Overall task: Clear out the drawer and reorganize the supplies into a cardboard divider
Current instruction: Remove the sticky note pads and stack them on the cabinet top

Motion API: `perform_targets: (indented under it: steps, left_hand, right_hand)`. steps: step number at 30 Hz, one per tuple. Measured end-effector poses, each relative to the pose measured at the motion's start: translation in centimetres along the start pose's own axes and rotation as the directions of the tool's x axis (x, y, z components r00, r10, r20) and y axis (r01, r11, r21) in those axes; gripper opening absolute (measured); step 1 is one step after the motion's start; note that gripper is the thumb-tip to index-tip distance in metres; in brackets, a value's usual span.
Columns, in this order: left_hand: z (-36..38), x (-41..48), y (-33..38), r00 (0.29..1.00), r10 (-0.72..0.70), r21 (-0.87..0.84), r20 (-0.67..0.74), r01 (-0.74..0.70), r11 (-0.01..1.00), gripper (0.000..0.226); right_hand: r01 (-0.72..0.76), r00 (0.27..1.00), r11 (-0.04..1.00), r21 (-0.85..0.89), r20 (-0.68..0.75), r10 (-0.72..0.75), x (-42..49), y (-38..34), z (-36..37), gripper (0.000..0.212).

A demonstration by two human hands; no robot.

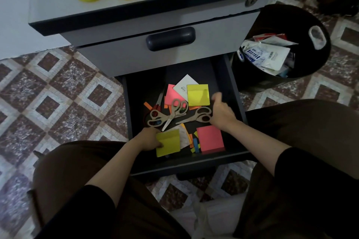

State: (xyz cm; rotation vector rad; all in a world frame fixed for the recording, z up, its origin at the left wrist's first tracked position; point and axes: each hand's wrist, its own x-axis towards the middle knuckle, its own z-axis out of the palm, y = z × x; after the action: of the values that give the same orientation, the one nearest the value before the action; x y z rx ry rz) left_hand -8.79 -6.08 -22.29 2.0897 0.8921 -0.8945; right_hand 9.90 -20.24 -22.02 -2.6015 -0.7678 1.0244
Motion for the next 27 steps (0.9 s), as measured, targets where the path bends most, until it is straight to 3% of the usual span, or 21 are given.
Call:
perform_targets:
  steps: [2, 3, 7, 9, 11, 14, 18, 22, 27]
  left_hand:
    - [-0.1, 0.1, 0.2, 0.995, 0.048, -0.09, -0.082, -0.055, 0.994, 0.012]
    - [-0.1, 0.3, 0.2, 0.99, 0.061, -0.147, -0.124, -0.079, 0.986, 0.016]
    - [-0.4, 0.4, 0.7, 0.965, 0.042, -0.367, -0.26, -0.139, 0.92, 0.021]
    - [-0.4, 0.6, 0.6, 0.957, 0.018, -0.401, -0.29, -0.139, 0.905, 0.03]
    - [-0.4, 0.8, 0.5, 0.952, -0.002, -0.398, -0.307, -0.126, 0.909, 0.031]
    - [-0.2, 0.8, 0.3, 0.946, -0.016, -0.377, -0.322, -0.113, 0.919, 0.031]
    - [-0.2, 1.0, 0.2, 0.937, -0.044, -0.396, -0.347, -0.105, 0.912, 0.032]
    - [-0.7, 1.1, 0.0, 0.94, -0.133, -0.616, -0.314, -0.095, 0.782, 0.032]
    - [-1.3, 0.3, 0.6, 0.935, -0.164, -0.744, -0.314, -0.135, 0.655, 0.025]
  right_hand:
    - [-0.121, 0.986, 0.991, -0.059, -0.121, 0.113, 0.2, 0.2, -0.2, 0.056]
    - [-0.179, 0.981, 0.98, -0.091, -0.095, 0.17, 0.4, 0.4, -0.1, 0.052]
    - [-0.229, 0.942, 0.961, -0.156, 0.212, 0.259, 0.2, 1.2, 1.0, 0.034]
    - [-0.232, 0.911, 0.966, -0.112, 0.322, 0.256, -0.1, 1.2, 1.6, 0.026]
    - [-0.265, 0.881, 0.963, -0.045, 0.395, 0.261, -0.4, 1.1, 2.4, 0.031]
    - [-0.261, 0.869, 0.965, -0.027, 0.429, 0.247, -0.9, 0.8, 3.9, 0.044]
    - [-0.243, 0.879, 0.962, 0.123, 0.448, 0.165, -1.1, 0.5, 5.3, 0.039]
    - [-0.319, 0.848, 0.865, 0.387, 0.525, 0.077, -0.7, -0.3, 4.1, 0.04]
    - [-0.237, 0.918, 0.833, 0.5, 0.395, 0.023, -0.6, -1.1, 1.5, 0.039]
